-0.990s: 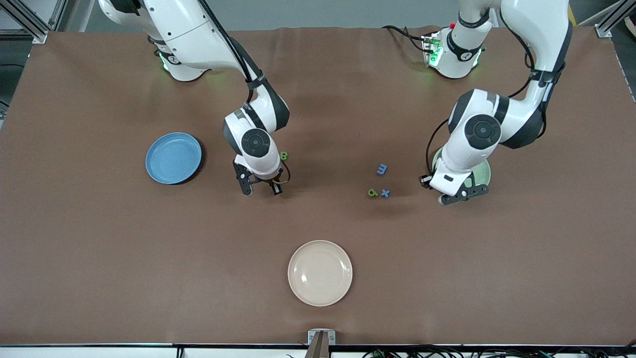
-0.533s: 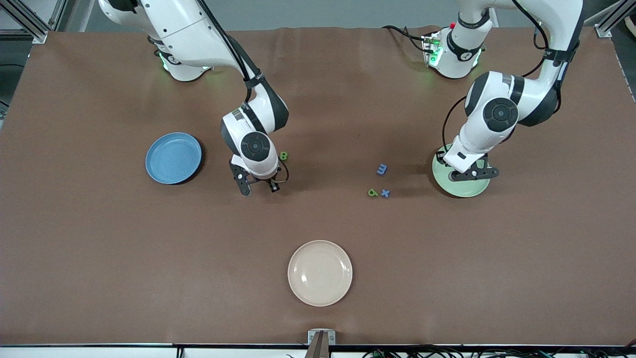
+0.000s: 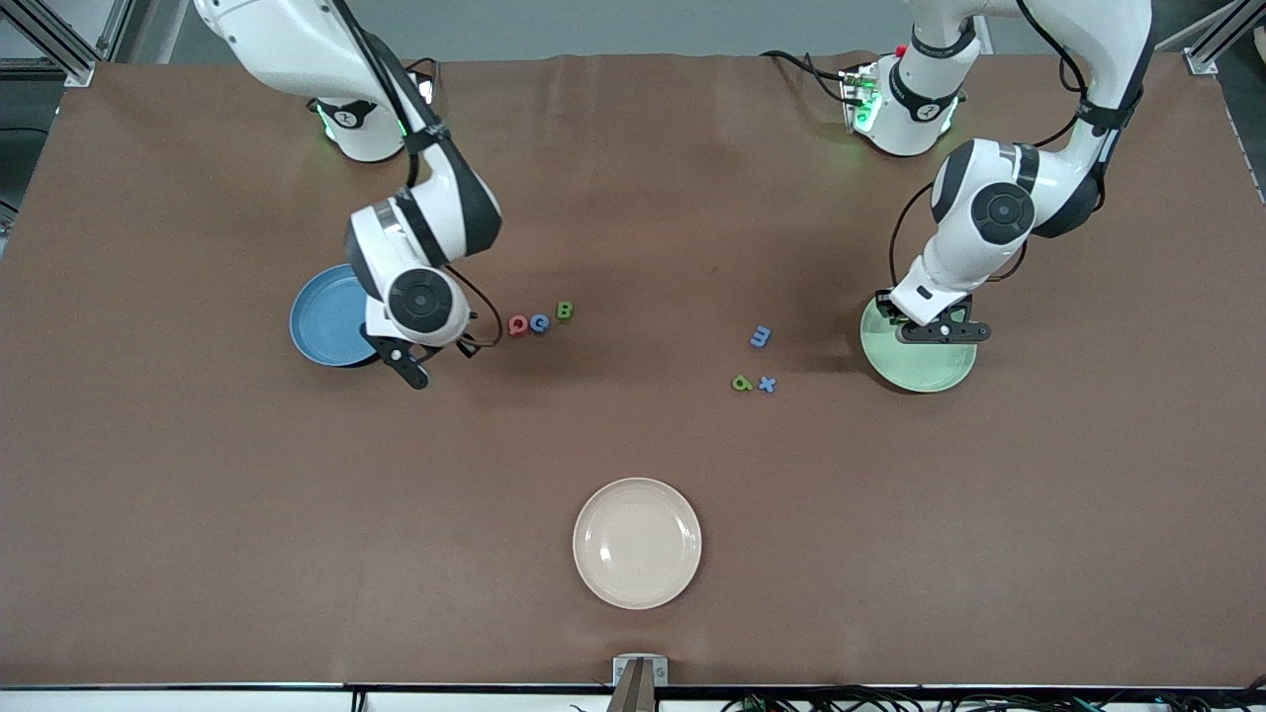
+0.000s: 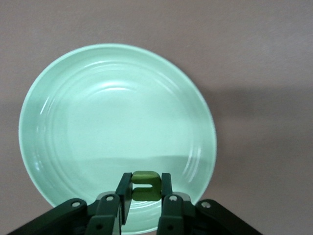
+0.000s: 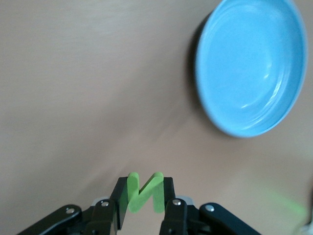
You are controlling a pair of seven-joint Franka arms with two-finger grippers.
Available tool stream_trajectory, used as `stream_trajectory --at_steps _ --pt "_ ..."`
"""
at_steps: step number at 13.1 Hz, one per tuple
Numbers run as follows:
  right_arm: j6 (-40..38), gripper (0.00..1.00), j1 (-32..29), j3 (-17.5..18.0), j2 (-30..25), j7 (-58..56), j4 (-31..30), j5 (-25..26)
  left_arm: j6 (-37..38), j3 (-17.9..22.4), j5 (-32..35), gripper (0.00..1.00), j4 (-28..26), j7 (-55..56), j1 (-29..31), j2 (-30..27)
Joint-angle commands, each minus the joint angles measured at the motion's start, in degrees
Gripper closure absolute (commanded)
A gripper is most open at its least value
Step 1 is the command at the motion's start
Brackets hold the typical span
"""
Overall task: Sort uppercase to blue plate, lowercase to green plate
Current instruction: 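Drop the u on the green plate while the right gripper drops N on blue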
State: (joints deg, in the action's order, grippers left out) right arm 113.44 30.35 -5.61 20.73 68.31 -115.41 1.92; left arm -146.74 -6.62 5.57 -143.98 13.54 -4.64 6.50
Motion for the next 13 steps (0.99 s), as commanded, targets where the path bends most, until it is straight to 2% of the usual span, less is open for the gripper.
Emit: stream_trajectory --at_steps 1,5,6,8,9,10,11,12,13 --pt "4.67 0.98 -5.55 0.87 -9.81 -8.51 -13.58 2.20 -2.23 -0.41 1.03 0.85 -1.21 -0.70 1.12 1.23" --pt "15.20 0.98 -16.25 0.87 -15.36 -23.44 -25.72 2.65 -5.58 -0.32 1.03 0.85 -3.06 -1.67 2.35 3.52" --pt "17.93 0.98 -20.29 0.87 -15.54 -28.53 -27.48 2.65 -5.66 -0.41 1.11 0.85 -3.32 -1.67 2.79 3.61" --pt "21.45 0.98 -23.92 0.96 -15.54 -33.48 -29.86 2.65 -5.75 -0.41 1.11 0.82 -3.59 -1.67 2.88 3.70" --pt "23.47 0.98 -24.55 0.87 -15.46 -34.46 -30.83 2.65 -5.75 -0.41 1.11 0.78 -3.59 -1.76 2.88 3.96" --pt "24.62 0.90 -24.99 0.96 -15.19 -34.90 -31.10 2.65 -5.84 -0.41 1.11 0.61 -3.59 -1.76 2.88 3.96" --pt "24.72 0.49 -25.25 0.96 -15.10 -35.25 -30.93 2.65 -5.75 -0.41 1.11 0.50 -3.59 -2.54 2.79 3.87" --pt "24.81 0.00 -25.17 0.96 -15.10 -35.26 -30.93 2.56 -5.75 -0.41 1.11 0.35 -3.42 -3.59 2.79 3.61" --pt "24.38 0.00 -25.17 0.96 -15.19 -35.17 -30.76 2.47 -5.49 -0.41 1.11 0.32 -3.15 -3.69 2.79 3.43"
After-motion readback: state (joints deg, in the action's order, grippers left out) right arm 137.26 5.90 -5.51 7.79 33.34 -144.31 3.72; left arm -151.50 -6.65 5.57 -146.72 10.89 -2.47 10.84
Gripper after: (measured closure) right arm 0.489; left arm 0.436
